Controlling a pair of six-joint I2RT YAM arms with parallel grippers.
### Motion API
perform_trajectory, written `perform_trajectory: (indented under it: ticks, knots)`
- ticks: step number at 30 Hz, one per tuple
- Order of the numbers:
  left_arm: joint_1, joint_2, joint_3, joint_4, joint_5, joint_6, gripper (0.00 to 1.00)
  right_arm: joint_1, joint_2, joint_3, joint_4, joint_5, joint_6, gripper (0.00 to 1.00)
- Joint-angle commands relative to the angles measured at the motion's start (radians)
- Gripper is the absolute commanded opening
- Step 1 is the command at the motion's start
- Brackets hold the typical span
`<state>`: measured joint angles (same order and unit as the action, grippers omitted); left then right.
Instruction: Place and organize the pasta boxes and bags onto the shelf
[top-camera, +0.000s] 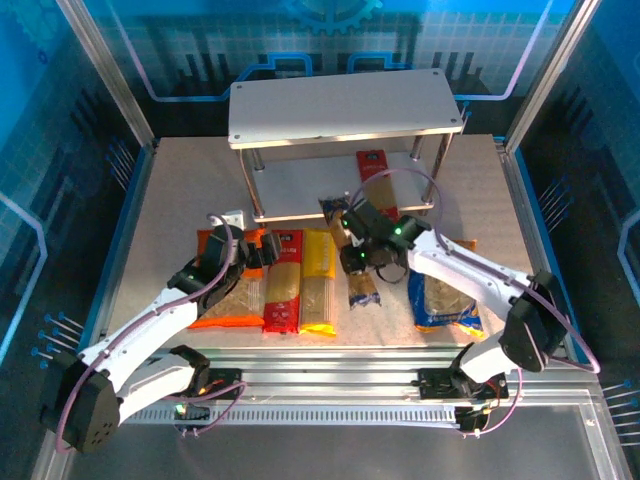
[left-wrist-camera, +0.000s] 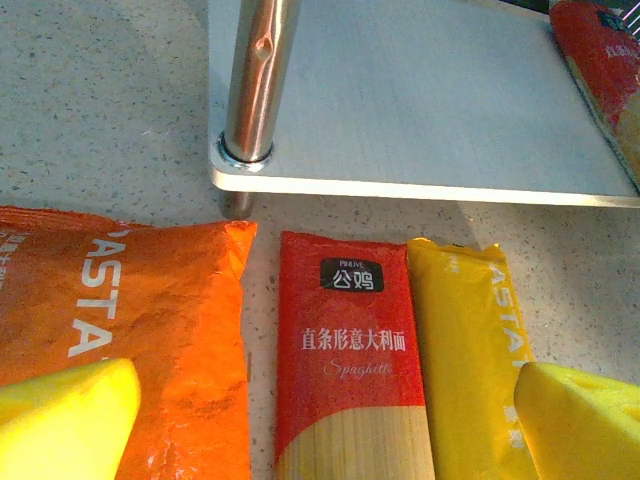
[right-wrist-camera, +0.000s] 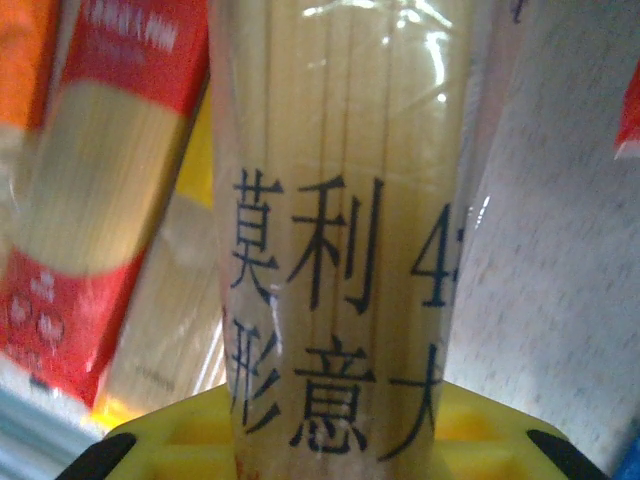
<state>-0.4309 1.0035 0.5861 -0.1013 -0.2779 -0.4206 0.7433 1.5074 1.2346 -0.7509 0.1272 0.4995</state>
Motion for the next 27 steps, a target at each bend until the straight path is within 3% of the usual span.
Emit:
perform_trajectory:
  ticks: [1,13,21,27]
  knots:
    - [0.006,0.001,0.022,-0.019,0.025,-0.009,0.97,-0.064,0.084,0.13,0.118,0.035,-0.093,0.11]
    - [0.004,-0.013,0.035,-0.049,0.026,0.007,0.97,-0.174,0.443,0.476,0.169,0.088,-0.203,0.13]
    - [0.004,-0.005,0.043,-0.051,0.031,0.011,0.97,-0.187,0.507,0.516,0.242,0.159,-0.223,0.13]
    - [0.003,0.001,0.039,-0.049,0.047,0.002,0.99,-0.194,0.553,0.534,0.282,0.181,-0.221,0.2]
